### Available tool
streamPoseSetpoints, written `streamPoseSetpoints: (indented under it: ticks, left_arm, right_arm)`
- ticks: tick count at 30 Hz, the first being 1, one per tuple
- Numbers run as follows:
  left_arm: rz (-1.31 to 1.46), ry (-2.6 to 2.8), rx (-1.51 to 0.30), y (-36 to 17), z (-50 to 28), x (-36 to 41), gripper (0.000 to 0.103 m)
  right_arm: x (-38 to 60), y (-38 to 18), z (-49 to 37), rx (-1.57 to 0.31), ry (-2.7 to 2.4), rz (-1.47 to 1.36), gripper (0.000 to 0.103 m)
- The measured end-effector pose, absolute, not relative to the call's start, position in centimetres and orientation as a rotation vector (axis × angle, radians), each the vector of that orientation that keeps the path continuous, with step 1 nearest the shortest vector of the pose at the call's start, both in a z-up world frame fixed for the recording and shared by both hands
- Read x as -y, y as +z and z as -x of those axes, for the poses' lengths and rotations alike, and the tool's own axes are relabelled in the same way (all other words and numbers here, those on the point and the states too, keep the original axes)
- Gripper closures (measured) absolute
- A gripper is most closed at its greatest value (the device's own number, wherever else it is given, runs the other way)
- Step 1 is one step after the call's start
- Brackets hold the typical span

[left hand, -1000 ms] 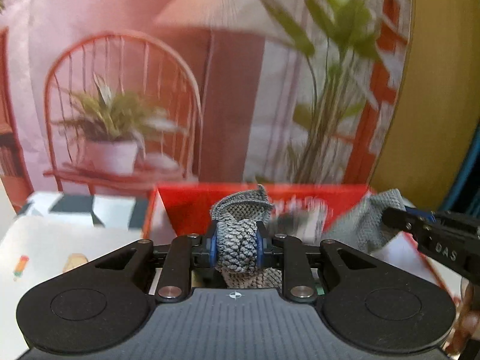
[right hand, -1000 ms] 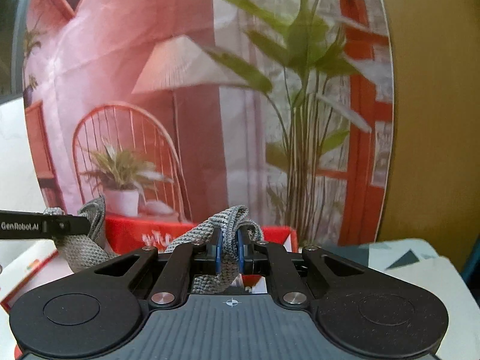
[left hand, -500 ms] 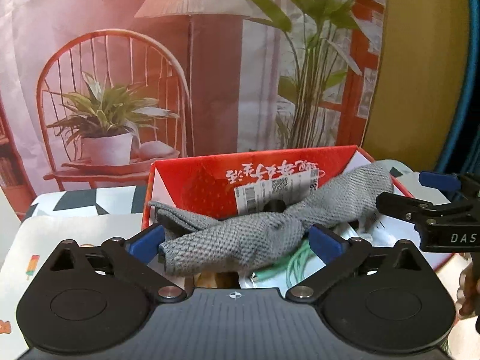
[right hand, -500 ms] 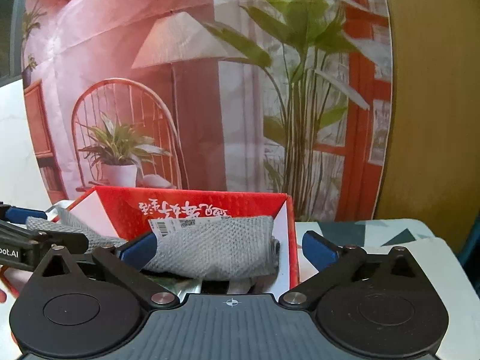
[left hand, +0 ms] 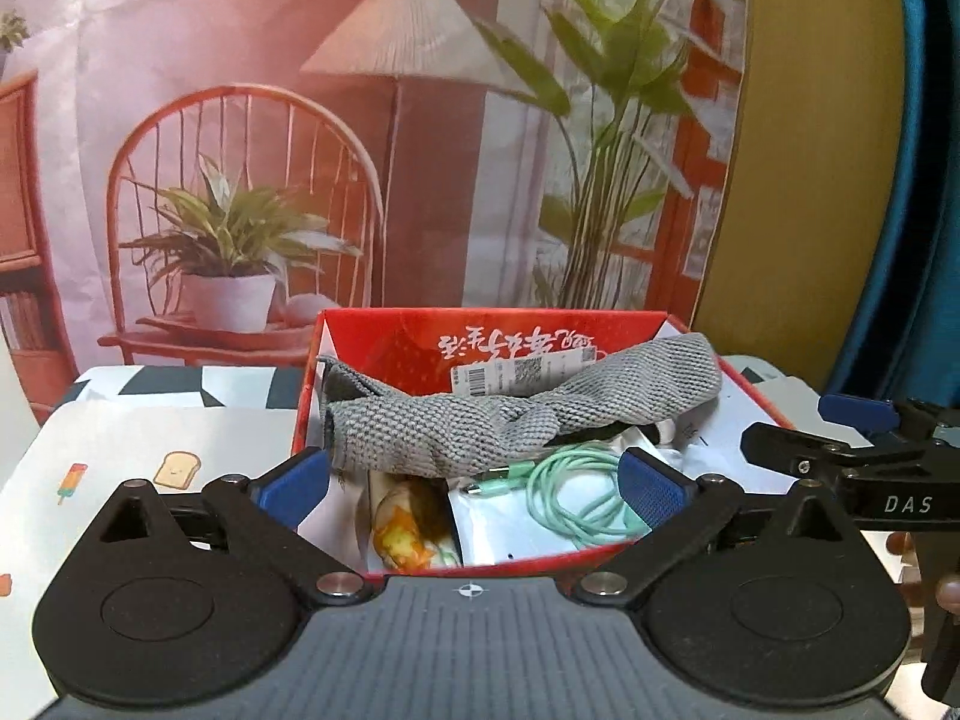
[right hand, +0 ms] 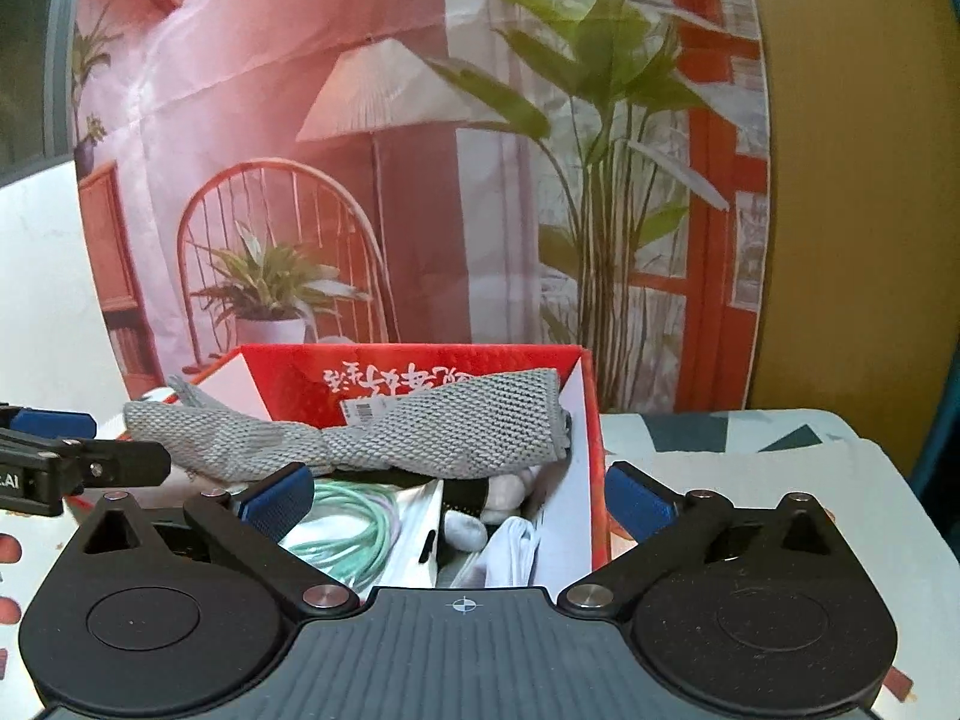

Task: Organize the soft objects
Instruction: 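Open both grippers to drop the grey tube into the box, then move the left tool down to the green tasselled ornament and grasp it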

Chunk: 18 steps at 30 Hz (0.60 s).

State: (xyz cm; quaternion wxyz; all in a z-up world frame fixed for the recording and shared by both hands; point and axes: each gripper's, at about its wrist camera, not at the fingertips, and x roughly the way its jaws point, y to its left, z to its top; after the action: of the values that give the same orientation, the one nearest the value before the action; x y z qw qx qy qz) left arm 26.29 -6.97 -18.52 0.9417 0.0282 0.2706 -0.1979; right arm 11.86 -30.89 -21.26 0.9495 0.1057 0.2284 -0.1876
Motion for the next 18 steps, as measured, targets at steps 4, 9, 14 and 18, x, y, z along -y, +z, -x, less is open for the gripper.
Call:
streamPoseSetpoints:
  ticks: [4, 9, 14, 18]
  left_arm:
    - [-0.059, -0.381, -0.550, -18.6, -24.5, 6.7, 0.000]
    - [-0.068, -0.366, -0.561, -19.2, -22.8, 6.6, 0.000]
    - [-0.051, -0.386, -0.588, -20.4, -21.5, 6.8, 0.000]
    - [-0.078, -0.359, -0.625, -22.0, -20.8, 7.2, 0.000]
  right_arm:
    - [30.5, -21.0, -9.9, -0.437, -0.369, -0.200, 0.000]
    - [30.1, -21.1, -7.5, -0.415, -0.335, -0.180, 0.000]
    - [30.1, -21.8, -5.5, -0.428, -0.315, -0.173, 0.000]
    - [30.5, -23.1, -4.3, -0.466, -0.303, -0.196, 0.000]
